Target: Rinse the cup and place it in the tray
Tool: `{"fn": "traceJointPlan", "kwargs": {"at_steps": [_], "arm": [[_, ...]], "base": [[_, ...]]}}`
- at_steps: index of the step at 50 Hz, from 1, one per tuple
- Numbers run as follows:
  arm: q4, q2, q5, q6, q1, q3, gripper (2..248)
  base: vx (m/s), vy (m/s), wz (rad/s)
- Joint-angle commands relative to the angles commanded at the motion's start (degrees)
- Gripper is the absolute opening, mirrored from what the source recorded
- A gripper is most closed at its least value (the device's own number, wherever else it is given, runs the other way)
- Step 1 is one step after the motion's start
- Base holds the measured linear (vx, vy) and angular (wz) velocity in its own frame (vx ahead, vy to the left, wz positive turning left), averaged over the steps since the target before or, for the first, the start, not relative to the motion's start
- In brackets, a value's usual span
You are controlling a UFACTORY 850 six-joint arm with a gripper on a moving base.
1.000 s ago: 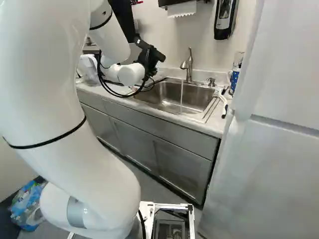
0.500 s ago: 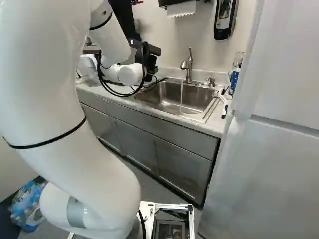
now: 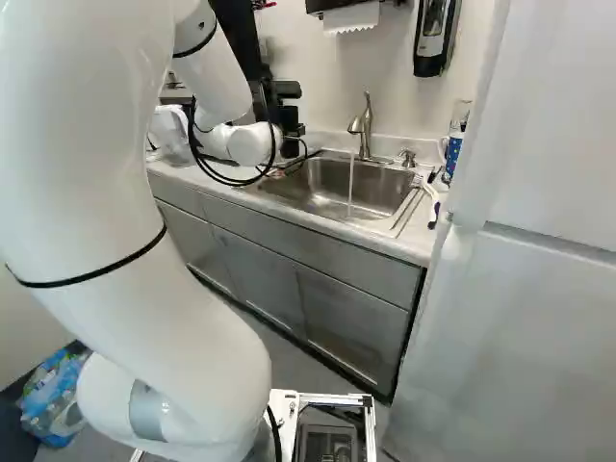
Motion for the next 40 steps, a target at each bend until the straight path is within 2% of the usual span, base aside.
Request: {"fn": "traceJointPlan", "kwargs": {"at_steps": [1,21,40], "arm": [[0.00,0.00,0.00,-0.60,0.00,0.00,124],[0.00,-0.03,0.00,-0.60,0.12,-0.03,124],[0.00,-2.29,0.00,-0.60,2.70,-2.41,124]], "base": [[0.000,0.000,0.000],[0.000,0.000,0.000],[0.000,0.000,0.000]]}}
